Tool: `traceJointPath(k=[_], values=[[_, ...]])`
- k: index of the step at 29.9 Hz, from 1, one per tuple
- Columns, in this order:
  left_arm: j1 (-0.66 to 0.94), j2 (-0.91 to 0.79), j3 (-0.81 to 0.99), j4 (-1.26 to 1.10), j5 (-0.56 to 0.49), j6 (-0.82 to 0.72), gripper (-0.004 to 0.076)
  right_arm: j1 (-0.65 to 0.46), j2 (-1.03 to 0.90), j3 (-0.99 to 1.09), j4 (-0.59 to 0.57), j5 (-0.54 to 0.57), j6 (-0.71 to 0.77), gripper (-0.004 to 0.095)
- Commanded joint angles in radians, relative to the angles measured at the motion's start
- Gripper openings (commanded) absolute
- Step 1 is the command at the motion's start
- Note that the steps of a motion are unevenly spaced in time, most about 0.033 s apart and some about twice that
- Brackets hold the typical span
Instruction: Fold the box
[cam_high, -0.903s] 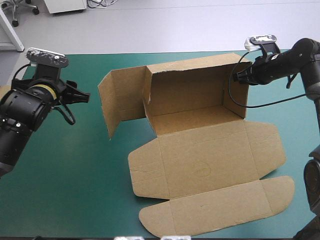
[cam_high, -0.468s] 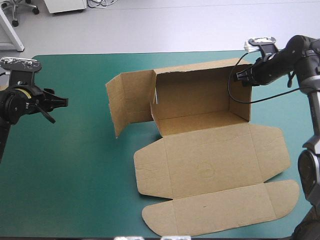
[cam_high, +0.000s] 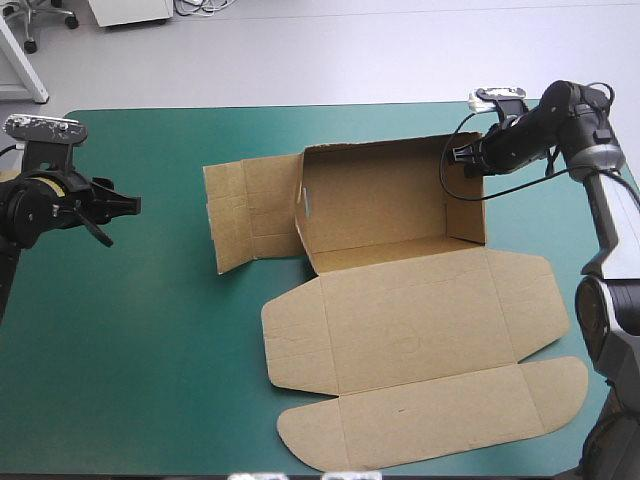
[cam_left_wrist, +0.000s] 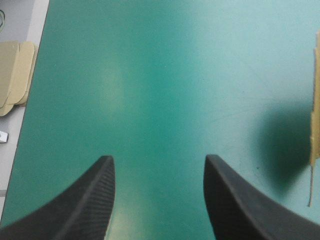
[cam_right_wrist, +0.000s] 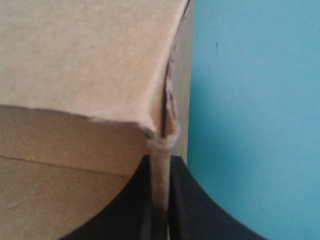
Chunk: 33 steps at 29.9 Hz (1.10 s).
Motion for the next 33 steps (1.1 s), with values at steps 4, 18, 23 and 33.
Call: traceJointPath(k=[4,18,23,33], values=[[-0.001,-0.022,-0.033,-0.014,-0.072,0.004,0.0388,0.006,-0.027,-0.010,0.035,-0.067,-0.042,0.0190],[-0.001,-0.002,-0.033,-0.027,-0.053,0.019,0.0388,0.006,-0.099,0.000,0.068,-0.112,-0.047,0.0560],[-0.001,-0.002,-0.033,-0.039,-0.053,0.026,0.0388,0.006,-0.233,0.082,0.034,-0.197,-0.065,0.0477],[-0.001,-0.002,-0.033,-0.060,-0.053,0.049,0.0388,0.006,-0.521,0.452,0.040,-0.442,-0.108,0.0472]])
